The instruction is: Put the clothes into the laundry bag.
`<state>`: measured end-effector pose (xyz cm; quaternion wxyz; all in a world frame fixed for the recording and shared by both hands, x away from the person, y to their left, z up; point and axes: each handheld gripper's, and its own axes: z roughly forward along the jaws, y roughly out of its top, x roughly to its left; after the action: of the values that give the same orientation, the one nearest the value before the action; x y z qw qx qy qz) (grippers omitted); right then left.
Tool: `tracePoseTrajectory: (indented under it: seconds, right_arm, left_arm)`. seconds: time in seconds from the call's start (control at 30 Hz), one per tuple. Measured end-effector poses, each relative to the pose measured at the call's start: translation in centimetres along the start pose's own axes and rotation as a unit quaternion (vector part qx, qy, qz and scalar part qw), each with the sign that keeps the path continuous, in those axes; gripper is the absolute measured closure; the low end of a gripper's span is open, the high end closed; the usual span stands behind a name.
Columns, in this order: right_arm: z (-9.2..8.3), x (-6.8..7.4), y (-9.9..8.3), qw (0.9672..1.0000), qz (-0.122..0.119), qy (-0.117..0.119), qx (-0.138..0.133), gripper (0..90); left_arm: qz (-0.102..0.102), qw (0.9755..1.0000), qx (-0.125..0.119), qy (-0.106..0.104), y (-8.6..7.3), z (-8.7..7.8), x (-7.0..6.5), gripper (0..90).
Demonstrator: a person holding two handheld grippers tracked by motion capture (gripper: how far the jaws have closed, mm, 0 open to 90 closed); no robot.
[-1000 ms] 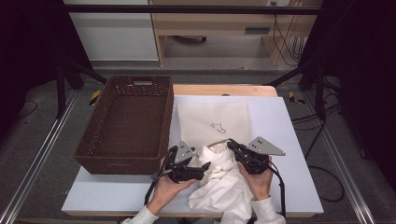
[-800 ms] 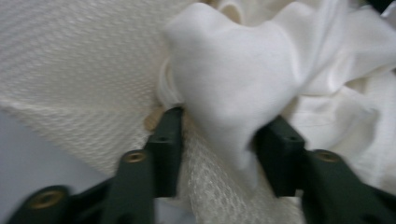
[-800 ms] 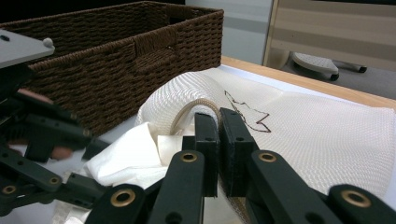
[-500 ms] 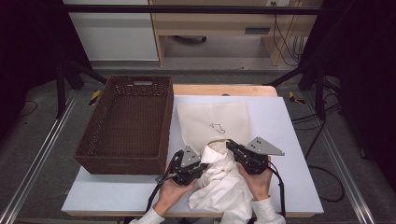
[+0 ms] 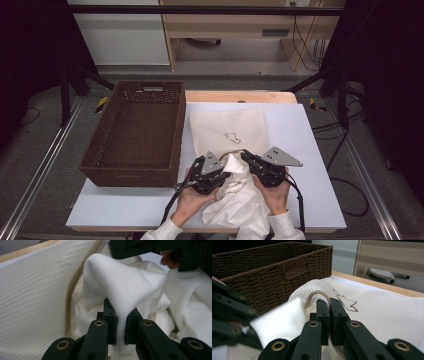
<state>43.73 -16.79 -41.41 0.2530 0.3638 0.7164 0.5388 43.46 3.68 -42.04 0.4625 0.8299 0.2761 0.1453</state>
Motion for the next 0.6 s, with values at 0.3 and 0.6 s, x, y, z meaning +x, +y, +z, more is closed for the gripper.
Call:
tracePoseTrajectory:
  seconds: [0.3, 0.6]
  right_arm:
    - [-0.7, 0.1, 0.3, 0.9999, -0.002, 0.006, -0.013, 87.3]
    - [-0.4, -0.1, 0.0, 0.9999, -0.003, -0.009, -0.004, 87.0]
  left_arm:
    - [0.007, 0.9917, 0.069, 0.108, 0.0, 5.9, 2.0, 82.1]
    - [-0.01, 0.9992, 0.005, 0.039, -0.6, 0.7, 1.6, 47.8]
